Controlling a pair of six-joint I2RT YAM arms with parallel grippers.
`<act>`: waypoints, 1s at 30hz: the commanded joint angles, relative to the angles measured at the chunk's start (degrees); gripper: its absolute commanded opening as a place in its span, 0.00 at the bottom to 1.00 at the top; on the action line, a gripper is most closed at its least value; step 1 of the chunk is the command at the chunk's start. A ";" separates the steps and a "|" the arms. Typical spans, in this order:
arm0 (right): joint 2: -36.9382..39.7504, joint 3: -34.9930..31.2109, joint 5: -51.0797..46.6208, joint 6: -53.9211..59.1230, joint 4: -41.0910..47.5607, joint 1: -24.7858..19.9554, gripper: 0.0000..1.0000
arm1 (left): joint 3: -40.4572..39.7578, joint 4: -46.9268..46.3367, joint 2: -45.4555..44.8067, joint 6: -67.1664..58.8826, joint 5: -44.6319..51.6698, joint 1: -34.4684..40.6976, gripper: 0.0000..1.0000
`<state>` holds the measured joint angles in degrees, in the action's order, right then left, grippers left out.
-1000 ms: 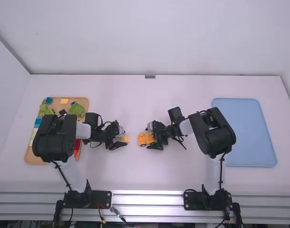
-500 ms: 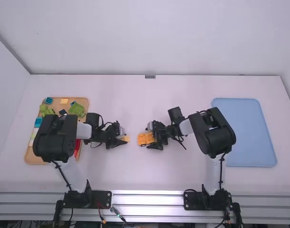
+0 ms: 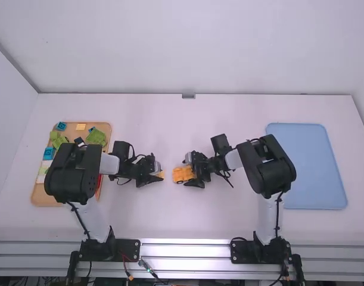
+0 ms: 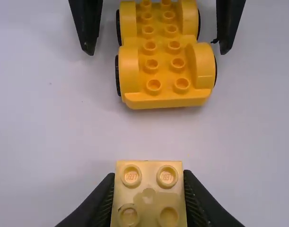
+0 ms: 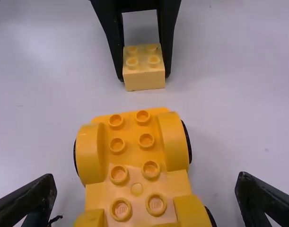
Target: Assemble lego blocks to make yellow taxi
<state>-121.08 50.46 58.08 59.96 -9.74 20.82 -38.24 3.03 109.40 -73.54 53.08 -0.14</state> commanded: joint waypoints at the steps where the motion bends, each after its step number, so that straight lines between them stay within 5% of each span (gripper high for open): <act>1: -0.85 0.26 0.59 -0.17 0.07 -0.20 0.99 | 0.24 0.11 0.76 -0.74 -3.04 0.26 0.16; 12: -0.87 0.13 -0.02 -0.13 -0.50 -0.22 0.98 | 0.26 2.49 -5.79 8.83 -1.51 0.48 0.02; 30: -0.87 -7.32 -0.46 -3.19 -15.32 -0.31 0.88 | 0.26 3.04 -10.54 15.82 -3.28 9.46 0.02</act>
<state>-121.08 43.00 57.65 57.36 -25.30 20.82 -38.24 5.87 99.53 -60.75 50.78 8.19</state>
